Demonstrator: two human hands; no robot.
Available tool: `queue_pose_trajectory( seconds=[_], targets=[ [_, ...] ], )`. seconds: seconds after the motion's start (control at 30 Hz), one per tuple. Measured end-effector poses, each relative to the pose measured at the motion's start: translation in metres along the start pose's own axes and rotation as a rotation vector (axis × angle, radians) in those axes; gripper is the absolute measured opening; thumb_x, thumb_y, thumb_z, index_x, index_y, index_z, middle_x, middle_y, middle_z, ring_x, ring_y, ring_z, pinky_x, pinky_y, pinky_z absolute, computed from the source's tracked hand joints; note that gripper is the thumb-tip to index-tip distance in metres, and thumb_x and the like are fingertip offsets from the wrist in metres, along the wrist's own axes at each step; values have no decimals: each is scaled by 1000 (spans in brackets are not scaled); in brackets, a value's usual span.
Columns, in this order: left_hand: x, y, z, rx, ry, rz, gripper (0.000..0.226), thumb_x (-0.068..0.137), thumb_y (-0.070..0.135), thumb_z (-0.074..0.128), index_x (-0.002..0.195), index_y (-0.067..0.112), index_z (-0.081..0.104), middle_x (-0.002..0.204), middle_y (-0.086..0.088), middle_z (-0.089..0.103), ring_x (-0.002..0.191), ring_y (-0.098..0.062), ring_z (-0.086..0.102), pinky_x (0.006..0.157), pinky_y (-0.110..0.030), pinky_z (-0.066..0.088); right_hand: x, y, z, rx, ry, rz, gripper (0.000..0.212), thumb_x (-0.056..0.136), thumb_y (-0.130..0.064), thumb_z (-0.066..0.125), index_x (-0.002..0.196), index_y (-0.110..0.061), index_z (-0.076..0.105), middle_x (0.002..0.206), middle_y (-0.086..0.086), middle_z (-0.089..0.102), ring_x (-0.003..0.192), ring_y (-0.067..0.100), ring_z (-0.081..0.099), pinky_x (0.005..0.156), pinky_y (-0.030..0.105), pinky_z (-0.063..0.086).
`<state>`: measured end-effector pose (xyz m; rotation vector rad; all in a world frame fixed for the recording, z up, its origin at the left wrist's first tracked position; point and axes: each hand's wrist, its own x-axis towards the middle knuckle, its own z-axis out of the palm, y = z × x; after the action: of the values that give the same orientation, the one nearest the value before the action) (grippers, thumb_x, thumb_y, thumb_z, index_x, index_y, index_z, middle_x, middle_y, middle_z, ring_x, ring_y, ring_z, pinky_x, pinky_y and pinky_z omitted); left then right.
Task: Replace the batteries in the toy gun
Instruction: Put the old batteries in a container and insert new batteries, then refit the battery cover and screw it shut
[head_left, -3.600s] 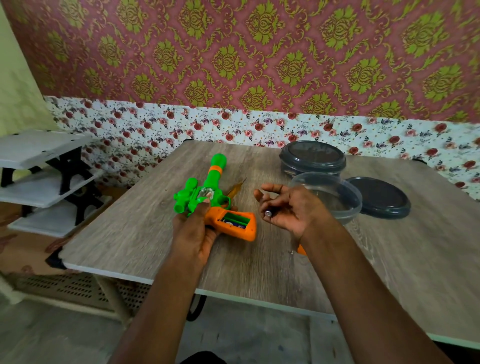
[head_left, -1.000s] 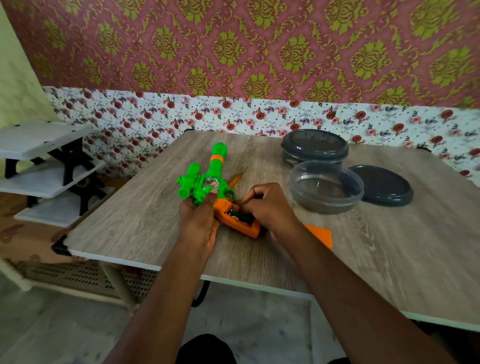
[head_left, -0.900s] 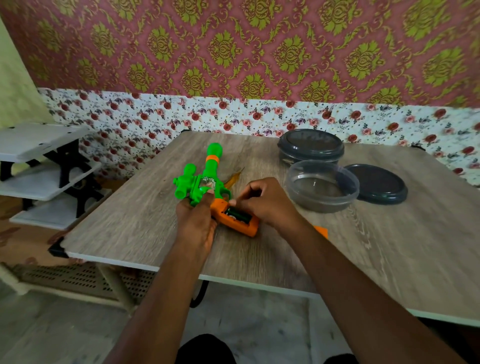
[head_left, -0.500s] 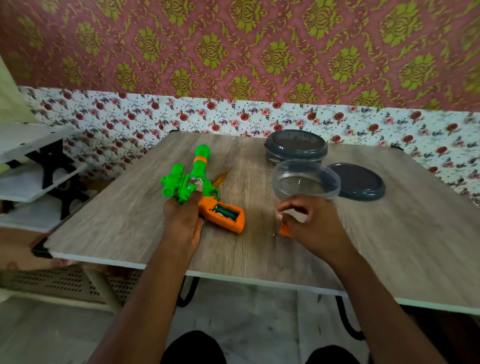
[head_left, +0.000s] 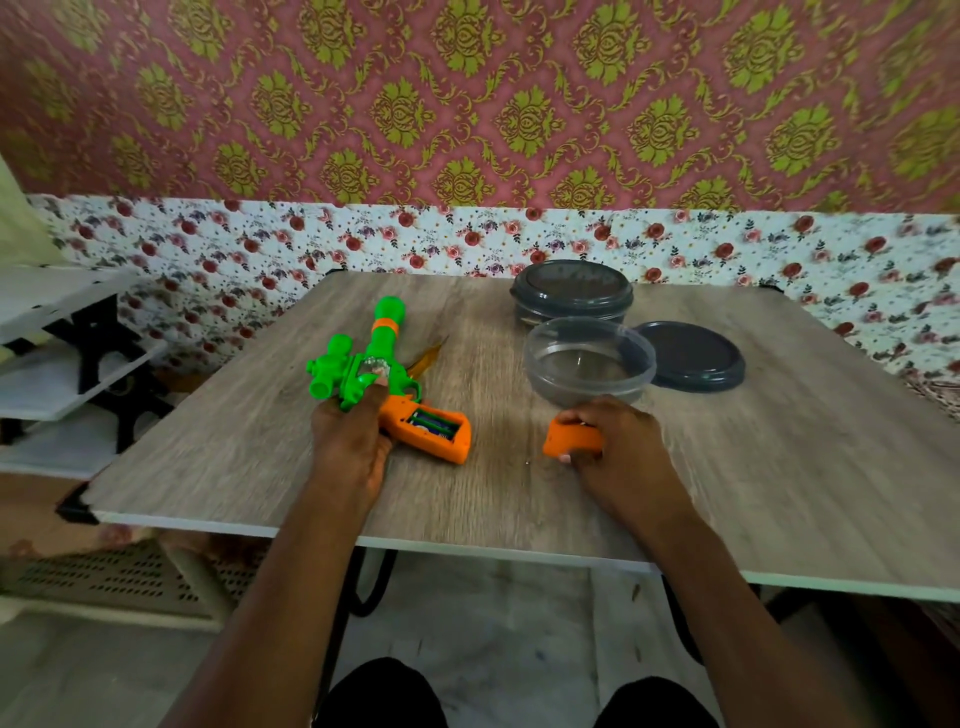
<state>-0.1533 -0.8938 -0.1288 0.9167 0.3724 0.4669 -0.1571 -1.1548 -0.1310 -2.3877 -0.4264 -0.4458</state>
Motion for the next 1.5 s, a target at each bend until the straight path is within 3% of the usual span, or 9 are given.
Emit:
queue_pose_trajectory(
  seconds=[0.13,0.33,0.6,0.77,0.83,0.93,1.03,1.3,1.5],
  targets=[
    [2,0,-1,-3,2,-10,38,98,2,62,136,2,57,126,-21,69,113,-38,69,78,-49,62,6,-2,1,32,73,-141,32,74,-4,87,103,-14,78,106,3,73,93,12,63,82,8,37],
    [4,-1,-2,-17,-31,-12,31,97,0,62,129,2,60,110,-17,73,75,-22,77,66,-46,65,23,-36,18,250,139,-323,31,74,-9,89,103,-13,78,106,-5,67,97,-8,58,79,12,52],
    [5,-1,-4,8,-4,-23,26,96,1,64,122,-2,65,98,-17,74,69,-20,75,63,-41,64,56,-82,67,221,-15,-389,20,75,-9,86,93,-6,78,103,8,66,92,14,62,81,1,39],
    [9,-2,-3,-13,20,-29,26,96,-2,63,122,-5,65,111,-26,72,82,-31,73,73,-49,63,54,-66,77,174,-13,-365,26,75,-13,86,99,-5,80,106,7,72,95,13,66,90,-5,34],
    [10,-3,-3,-28,24,-40,31,96,-3,62,126,-9,61,116,-30,70,88,-36,72,76,-51,63,54,-61,78,148,-40,-373,28,80,-17,83,106,-6,80,111,6,74,101,15,70,94,-1,35],
    [11,-4,-4,-22,17,-43,33,96,-1,63,127,-9,61,118,-31,69,95,-39,72,82,-54,61,52,-61,80,77,-36,-395,31,83,-23,79,110,-7,79,114,6,76,103,19,72,98,22,51],
    [11,-4,-4,-17,27,-46,33,95,-1,64,127,-10,61,118,-31,69,86,-34,73,78,-50,63,47,-66,81,22,66,-396,33,78,-32,73,102,-10,80,105,5,79,95,23,73,85,42,62],
    [10,-1,-4,-43,22,-43,15,97,1,63,111,-2,68,89,-16,76,70,-24,74,64,-40,65,38,-68,88,21,187,-542,38,81,-43,70,96,-10,79,101,3,78,90,25,71,76,44,59],
    [8,-2,-6,-40,1,-38,20,97,3,64,116,-3,66,94,-17,76,72,-22,75,70,-41,64,36,-69,91,86,181,-630,33,80,-41,75,94,-11,79,99,1,78,88,22,72,73,42,57]
  ],
)
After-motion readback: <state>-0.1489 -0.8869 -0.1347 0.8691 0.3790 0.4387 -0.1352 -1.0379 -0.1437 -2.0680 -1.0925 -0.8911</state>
